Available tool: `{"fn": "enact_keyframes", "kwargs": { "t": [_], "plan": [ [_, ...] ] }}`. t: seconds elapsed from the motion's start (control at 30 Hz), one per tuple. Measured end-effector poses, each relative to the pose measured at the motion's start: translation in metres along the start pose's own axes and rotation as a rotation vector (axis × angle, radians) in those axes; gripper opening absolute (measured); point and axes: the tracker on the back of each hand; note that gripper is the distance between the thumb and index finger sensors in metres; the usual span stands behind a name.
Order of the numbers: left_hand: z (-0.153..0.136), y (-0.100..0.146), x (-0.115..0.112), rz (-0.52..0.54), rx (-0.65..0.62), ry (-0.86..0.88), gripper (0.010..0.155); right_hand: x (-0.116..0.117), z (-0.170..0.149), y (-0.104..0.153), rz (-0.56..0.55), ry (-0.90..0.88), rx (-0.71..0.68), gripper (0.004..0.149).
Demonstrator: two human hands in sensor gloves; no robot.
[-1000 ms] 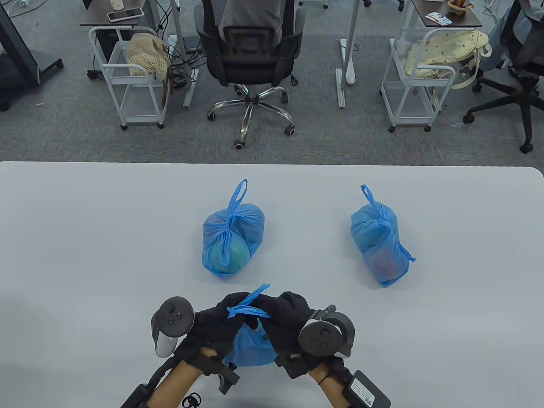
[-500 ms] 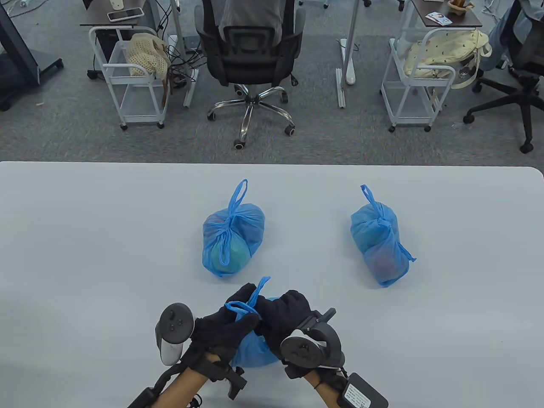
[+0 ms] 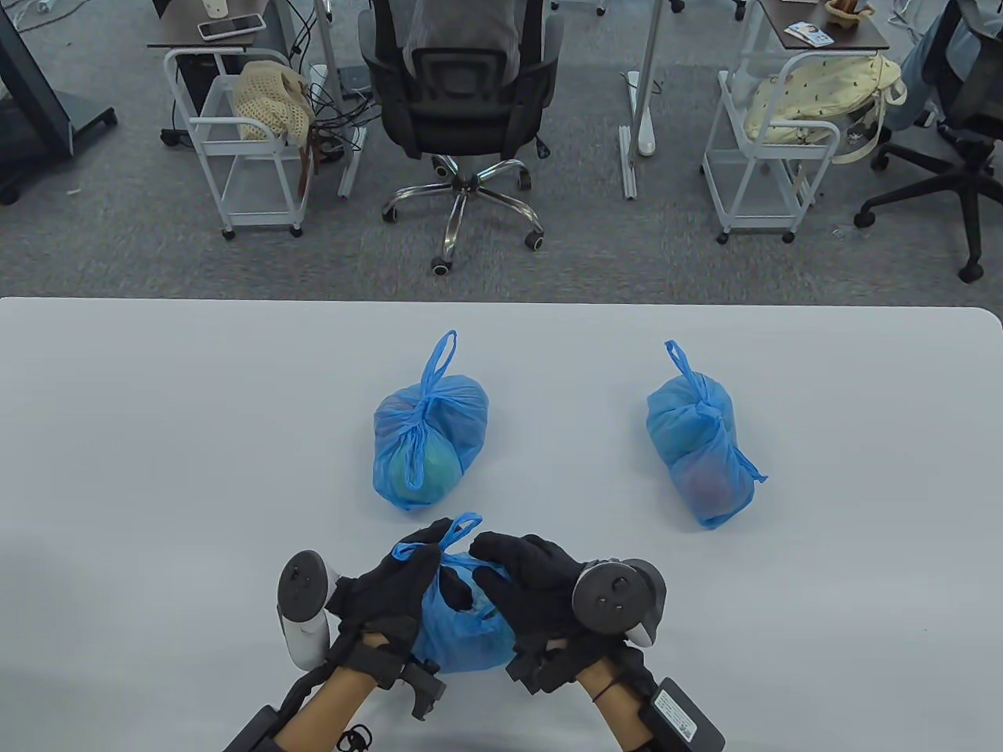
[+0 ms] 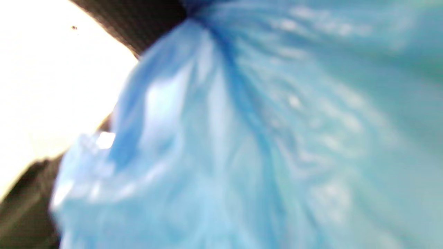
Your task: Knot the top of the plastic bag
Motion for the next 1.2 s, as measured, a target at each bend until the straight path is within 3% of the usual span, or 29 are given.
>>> {"fn": "enact_keyframes", "kwargs": {
  "t": [0.1,0.23,0.3,0.43,0.5,0.6,0.67,0.8,1.2],
  "plan": [
    [0.003,-0.002,-0.005,-0.077,-0.029,-0.024,0.049,-0.002,0.007,0.000,-0.007,0.114,-0.073,0.037],
    [0.007,-0.001,-0.004,-0.050,-0.043,-0.055,0.046,0.001,0.013,0.000,0.017,0.137,-0.073,0.038],
    [0.008,-0.001,-0.003,-0.053,-0.047,-0.041,0.045,-0.003,0.013,-0.001,0.024,0.116,-0.036,0.047],
    [0.012,0.000,-0.007,-0.065,-0.074,-0.109,0.044,-0.013,0.013,0.001,-0.083,0.062,-0.075,0.065],
    [0.015,0.000,-0.011,-0.081,-0.085,-0.146,0.044,-0.016,0.019,0.002,-0.134,0.028,-0.146,0.062],
    [0.014,0.000,-0.012,-0.089,-0.081,-0.142,0.045,-0.020,0.029,0.004,-0.223,-0.013,-0.212,0.041],
    [0.011,-0.001,-0.011,-0.094,-0.056,-0.062,0.046,-0.021,0.031,0.005,-0.233,-0.025,-0.203,0.037],
    [-0.003,-0.002,-0.007,-0.126,0.032,0.260,0.047,-0.022,0.026,0.006,-0.243,-0.049,-0.174,0.036],
    [-0.011,-0.004,-0.002,-0.130,0.070,0.373,0.041,-0.012,0.031,0.005,-0.108,0.137,-0.212,0.034]
  ]
}}
Point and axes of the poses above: the tracker on the back of each hand, its own z axis roughly to the thumb side, its own y axis roughly from the fingertips to the wrist, x = y × z, and after that the axes turned 6 degrees about -y, right-handed
